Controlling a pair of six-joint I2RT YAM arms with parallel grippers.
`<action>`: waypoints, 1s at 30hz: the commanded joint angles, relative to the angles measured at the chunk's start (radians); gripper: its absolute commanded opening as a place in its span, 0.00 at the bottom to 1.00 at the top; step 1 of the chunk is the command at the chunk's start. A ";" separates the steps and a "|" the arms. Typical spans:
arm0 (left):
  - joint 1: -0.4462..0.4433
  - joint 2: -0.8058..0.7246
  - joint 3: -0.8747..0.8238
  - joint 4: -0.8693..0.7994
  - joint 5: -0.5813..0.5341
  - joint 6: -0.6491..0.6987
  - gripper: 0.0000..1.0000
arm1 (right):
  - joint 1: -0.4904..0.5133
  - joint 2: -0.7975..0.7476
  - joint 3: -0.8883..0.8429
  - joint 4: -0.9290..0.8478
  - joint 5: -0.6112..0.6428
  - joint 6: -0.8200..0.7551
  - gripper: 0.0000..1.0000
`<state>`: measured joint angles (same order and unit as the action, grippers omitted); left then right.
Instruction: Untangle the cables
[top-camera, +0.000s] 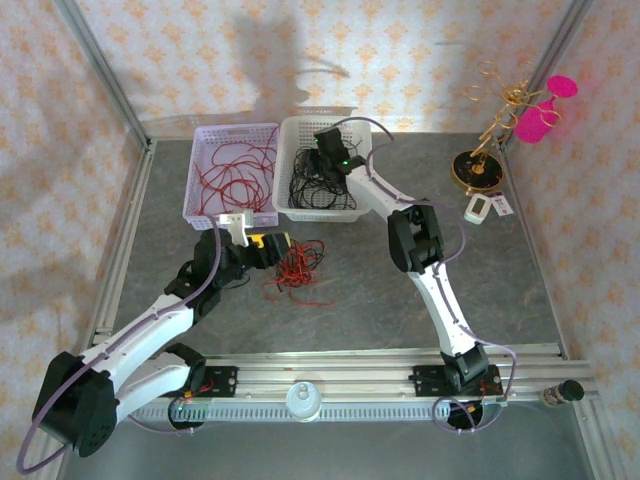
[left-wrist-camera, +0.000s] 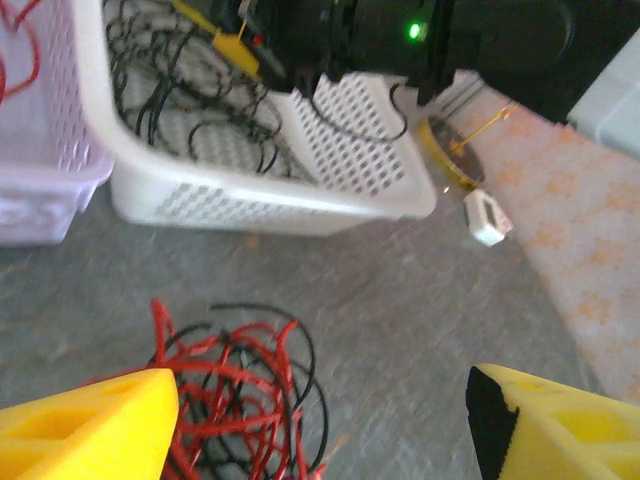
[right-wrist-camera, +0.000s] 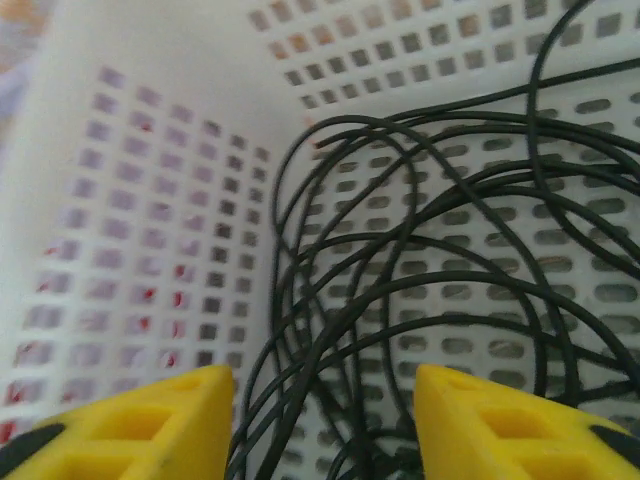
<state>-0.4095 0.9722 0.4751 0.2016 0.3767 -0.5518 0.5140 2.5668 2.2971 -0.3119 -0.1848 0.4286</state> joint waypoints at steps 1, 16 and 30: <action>0.011 -0.042 -0.028 0.008 0.083 -0.060 0.77 | -0.003 -0.015 0.128 -0.063 0.086 0.013 0.63; 0.126 -0.020 0.096 -0.309 0.053 0.018 0.77 | 0.007 -0.685 -0.659 0.157 -0.104 0.012 0.72; 0.112 -0.088 -0.117 -0.253 0.010 -0.062 0.72 | 0.141 -1.208 -1.428 0.317 -0.229 -0.044 0.65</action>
<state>-0.2882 0.9070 0.3786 -0.0589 0.3931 -0.6125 0.6537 1.4364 0.9398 -0.0257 -0.3954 0.3885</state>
